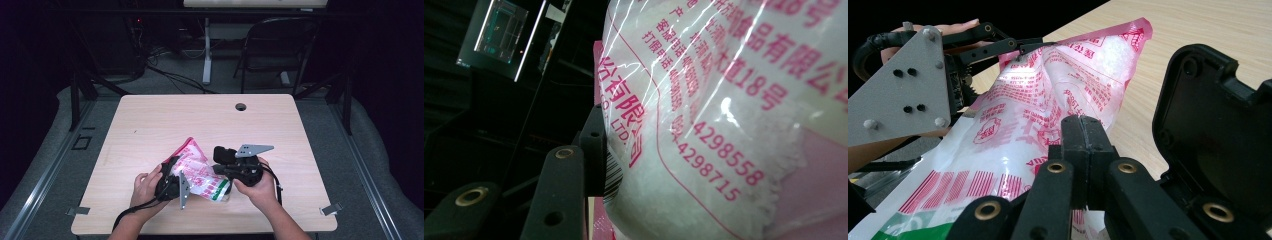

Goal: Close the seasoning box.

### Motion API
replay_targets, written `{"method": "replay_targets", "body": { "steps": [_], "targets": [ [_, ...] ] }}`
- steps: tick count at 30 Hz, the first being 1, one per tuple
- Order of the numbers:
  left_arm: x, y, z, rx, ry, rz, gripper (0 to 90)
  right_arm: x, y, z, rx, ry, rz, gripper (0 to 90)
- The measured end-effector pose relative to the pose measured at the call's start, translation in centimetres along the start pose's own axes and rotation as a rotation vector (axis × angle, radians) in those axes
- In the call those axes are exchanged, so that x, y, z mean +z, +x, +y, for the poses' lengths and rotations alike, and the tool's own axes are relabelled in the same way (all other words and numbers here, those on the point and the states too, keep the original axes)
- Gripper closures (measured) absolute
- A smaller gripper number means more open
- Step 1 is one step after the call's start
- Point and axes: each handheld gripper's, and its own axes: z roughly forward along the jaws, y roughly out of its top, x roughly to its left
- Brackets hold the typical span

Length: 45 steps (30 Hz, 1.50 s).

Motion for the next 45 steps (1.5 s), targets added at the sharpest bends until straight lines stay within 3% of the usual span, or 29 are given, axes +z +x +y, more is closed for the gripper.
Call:
{"method": "replay_targets", "body": {
  "steps": [6,23,45],
  "targets": [
    [-0.05,-0.05,0.03,0.004,0.005,-0.002,57.5,-0.02,-0.02,-0.06,-0.003,0.006,-0.003,90.0],
    [-0.39,0.02,0.45,0.070,0.027,0.021,57.7,-0.04,-0.15,-0.39,0.000,0.007,-0.002,90.0],
    [-0.52,0.15,0.78,0.111,0.031,0.030,57.8,-0.15,-0.30,-0.36,0.005,0.019,0.001,90.0]
  ]
}}
